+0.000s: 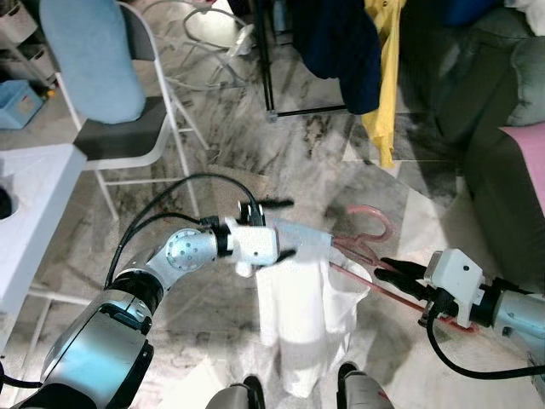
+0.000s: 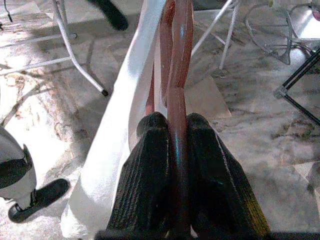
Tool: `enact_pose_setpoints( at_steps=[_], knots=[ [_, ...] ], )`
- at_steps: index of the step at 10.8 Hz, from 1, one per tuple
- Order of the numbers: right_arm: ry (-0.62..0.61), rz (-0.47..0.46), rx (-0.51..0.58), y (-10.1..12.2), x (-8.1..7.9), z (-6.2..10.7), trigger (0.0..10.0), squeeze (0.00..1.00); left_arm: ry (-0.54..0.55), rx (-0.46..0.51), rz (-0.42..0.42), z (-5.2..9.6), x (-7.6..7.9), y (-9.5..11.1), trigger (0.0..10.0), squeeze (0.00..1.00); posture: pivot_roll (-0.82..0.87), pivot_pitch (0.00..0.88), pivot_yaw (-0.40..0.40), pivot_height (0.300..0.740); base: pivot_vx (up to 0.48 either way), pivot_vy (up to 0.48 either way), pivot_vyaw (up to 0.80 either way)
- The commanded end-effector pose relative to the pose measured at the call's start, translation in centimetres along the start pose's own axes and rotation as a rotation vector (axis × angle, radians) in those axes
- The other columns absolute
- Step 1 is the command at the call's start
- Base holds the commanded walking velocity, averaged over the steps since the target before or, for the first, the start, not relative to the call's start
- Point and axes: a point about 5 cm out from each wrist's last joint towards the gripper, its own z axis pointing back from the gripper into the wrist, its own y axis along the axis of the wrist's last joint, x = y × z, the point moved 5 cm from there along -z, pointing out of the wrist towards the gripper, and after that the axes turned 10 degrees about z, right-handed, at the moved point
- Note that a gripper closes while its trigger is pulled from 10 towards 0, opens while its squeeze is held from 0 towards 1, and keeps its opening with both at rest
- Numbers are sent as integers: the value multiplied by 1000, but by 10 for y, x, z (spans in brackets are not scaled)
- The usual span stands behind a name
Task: Hang hanger
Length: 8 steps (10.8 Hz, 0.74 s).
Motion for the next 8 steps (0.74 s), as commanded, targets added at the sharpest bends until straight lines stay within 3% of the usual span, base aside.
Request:
enact_pose_setpoints(
  at_steps=[1,2,5,7,8],
  knots=[
    [35,22,48,12,-4,-2,10000,0,-21,-39,-5,1,-5,-3,10000,94,-225,222,162,740,0,0,0],
    [49,23,49,13,-7,-1,10000,0,-20,-45,2,-1,-9,-2,0,0,-225,222,162,740,0,0,0],
    [95,62,46,19,-10,0,10000,0,-36,-73,30,-5,-12,-3,0,0,-243,222,163,740,0,0,0],
    [93,113,32,20,-2,4,10000,0,-119,-117,43,-4,0,-10,0,0,-245,225,168,740,0,0,0],
    [94,159,18,20,2,5,10000,0,-105,-137,55,-3,-4,-13,0,0,-246,227,172,740,0,0,0]
  ],
)
